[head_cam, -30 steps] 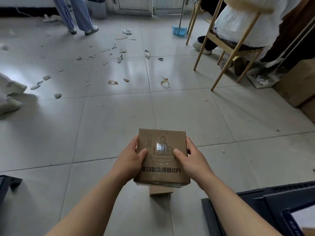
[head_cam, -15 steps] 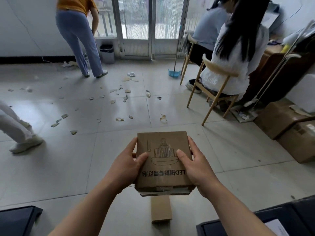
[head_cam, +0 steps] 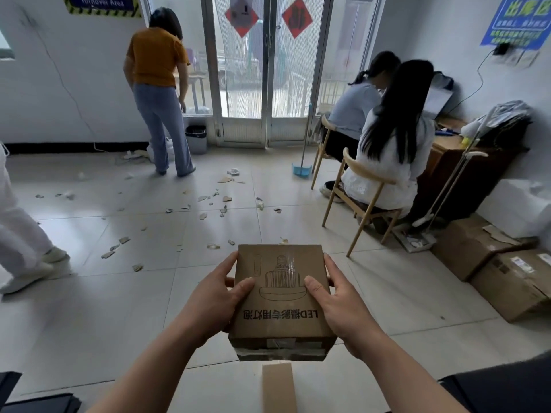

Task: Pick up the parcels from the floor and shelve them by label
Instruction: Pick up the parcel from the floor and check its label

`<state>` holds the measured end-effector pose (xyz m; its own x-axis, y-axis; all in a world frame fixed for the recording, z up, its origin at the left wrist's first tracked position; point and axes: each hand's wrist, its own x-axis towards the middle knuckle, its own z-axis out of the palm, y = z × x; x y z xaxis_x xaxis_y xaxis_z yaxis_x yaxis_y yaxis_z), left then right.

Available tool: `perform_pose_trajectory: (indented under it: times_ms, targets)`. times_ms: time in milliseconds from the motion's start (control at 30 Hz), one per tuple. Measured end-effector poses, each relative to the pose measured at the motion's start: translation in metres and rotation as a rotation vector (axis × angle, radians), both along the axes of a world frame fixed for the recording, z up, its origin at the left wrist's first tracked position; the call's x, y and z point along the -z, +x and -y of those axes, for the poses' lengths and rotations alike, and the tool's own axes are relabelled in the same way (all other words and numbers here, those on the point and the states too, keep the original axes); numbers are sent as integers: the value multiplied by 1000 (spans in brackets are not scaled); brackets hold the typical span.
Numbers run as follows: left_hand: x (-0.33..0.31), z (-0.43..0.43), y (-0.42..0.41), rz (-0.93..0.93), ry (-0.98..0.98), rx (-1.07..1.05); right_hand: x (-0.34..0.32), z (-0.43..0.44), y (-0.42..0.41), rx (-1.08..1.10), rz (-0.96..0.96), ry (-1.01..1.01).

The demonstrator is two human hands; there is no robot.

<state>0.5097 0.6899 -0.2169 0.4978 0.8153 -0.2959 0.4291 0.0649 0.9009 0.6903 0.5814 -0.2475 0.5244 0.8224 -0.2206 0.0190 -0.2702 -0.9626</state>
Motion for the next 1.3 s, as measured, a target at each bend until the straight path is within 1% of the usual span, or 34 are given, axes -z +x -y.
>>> perform_pose_trajectory:
  times_ms: [100,233,400,500,600,767,867,1067,1233,1300]
  targets:
    - [-19,8,-9,12,1,-2,-22,8,-10,-15,4,16]
    - [-39,22,-24,24,6,-5,-50,23,-26,-48,-36,56]
    - [-50,39,-40,64,-15,-40,-66,37,-45,-68,-13,83]
    - [-59,48,-48,83,8,-47,-73,43,-51,-82,9,121]
    - [-72,50,-56,68,39,-1,-82,47,-51,-111,69,135]
    - [-100,49,-71,71,93,96,-106,52,-46,-222,166,129]
    - [-108,48,-80,116,112,118,-120,56,-44,-269,231,139]
    - [-111,46,-88,223,122,127,-135,57,-48,-312,257,204]
    - [-115,48,-91,248,122,131,-133,61,-54,-303,307,223]
    - [-116,50,-91,245,135,128,-132,62,-57,-297,299,229]
